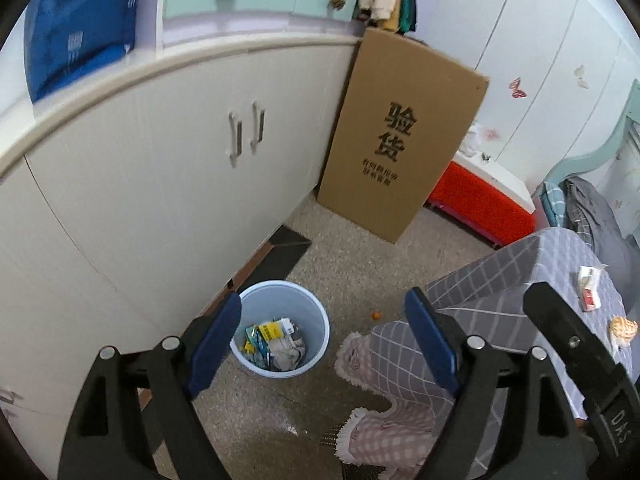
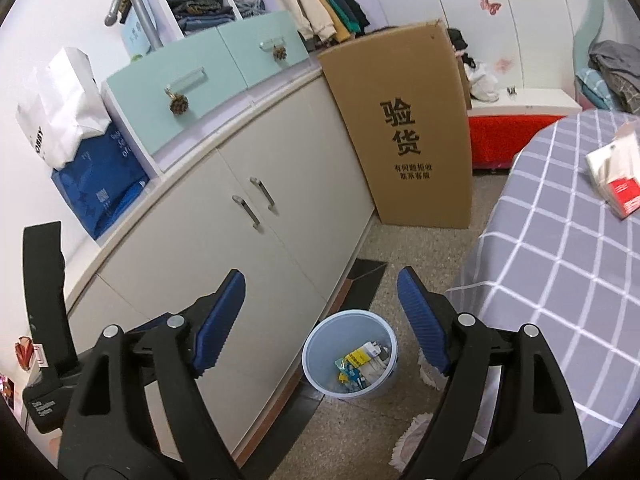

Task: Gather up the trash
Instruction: 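Move both open tools back to the table, then grasp the red-white box with the left tool while the right tool grasps the orange-printed bag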

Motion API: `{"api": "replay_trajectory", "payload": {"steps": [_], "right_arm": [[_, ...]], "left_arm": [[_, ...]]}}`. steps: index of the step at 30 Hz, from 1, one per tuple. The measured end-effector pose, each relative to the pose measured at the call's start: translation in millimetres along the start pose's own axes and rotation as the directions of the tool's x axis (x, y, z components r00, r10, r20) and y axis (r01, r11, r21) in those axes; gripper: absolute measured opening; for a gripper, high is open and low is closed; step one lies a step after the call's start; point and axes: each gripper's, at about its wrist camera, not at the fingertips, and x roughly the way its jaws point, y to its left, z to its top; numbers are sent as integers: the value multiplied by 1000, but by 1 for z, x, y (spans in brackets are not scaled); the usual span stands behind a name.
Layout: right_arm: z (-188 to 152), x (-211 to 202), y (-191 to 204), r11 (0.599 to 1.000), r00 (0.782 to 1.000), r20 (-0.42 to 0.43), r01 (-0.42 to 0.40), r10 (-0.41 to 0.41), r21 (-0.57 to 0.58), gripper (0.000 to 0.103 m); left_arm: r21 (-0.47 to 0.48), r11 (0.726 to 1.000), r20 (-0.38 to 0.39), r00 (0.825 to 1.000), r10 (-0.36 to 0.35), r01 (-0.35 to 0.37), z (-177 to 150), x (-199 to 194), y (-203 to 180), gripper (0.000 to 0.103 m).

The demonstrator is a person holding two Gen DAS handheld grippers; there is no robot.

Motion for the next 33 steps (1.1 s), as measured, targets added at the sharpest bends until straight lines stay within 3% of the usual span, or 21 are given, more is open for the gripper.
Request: {"api": "replay_trajectory", "payload": {"steps": [10,17,25,33], "right_arm": [[14,-75,-33,999,995,94,18,-21,28,80],[23,-132,-92,993,982,156,91,-103,81,80],[27,-184,-178,956,949,187,219,-255,193,82],[27,-208,-262,890,905,158,335,-395,308,84]], "left_arm": [[72,996,77,996,-52,47,-7,-52,-60,82],[155,977,64,985,-160,149,-20,-64,-136,84],[220,938,-3,961,-275,269,-35,-38,-228,84],[336,902,-59,962,-268,272,-47,6,-306,84]]}}
